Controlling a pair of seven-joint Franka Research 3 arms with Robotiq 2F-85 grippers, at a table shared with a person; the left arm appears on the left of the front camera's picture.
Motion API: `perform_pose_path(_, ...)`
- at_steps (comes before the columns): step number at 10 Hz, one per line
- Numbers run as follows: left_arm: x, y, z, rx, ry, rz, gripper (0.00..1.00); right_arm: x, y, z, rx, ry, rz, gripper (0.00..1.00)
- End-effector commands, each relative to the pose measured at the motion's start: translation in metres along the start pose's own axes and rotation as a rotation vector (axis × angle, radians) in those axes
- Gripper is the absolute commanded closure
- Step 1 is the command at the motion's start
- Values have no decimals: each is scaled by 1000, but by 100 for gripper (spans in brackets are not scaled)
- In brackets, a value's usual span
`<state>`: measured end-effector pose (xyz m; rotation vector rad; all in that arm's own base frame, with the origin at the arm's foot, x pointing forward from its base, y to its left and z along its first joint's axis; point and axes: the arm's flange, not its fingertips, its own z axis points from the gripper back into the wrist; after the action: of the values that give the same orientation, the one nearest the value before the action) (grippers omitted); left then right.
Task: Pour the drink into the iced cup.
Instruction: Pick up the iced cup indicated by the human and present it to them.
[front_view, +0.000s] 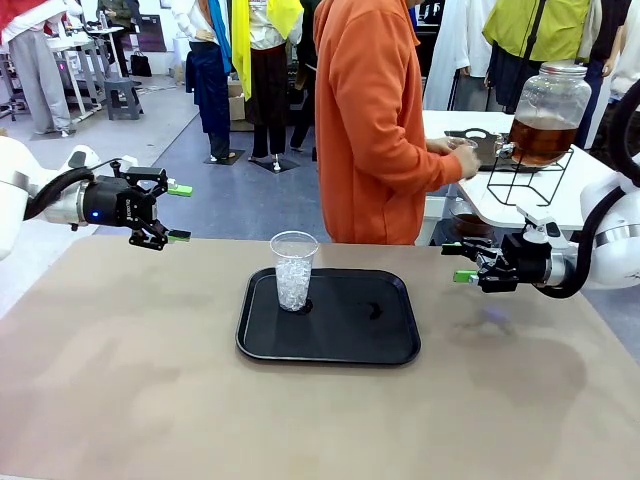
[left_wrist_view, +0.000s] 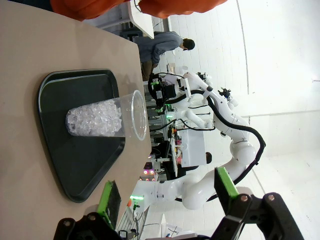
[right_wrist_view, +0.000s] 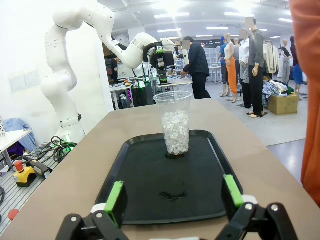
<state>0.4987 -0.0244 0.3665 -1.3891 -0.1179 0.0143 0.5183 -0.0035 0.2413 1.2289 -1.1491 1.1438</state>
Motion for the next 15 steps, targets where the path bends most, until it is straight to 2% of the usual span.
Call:
perform_pose_path(1,-1,-2,1,6,2,7,0,3,-1,-1,-1,-5,6,0)
perform_pose_path(15,-1,-2,1,6,2,7,0,3,-1,-1,-1,-5,6,0)
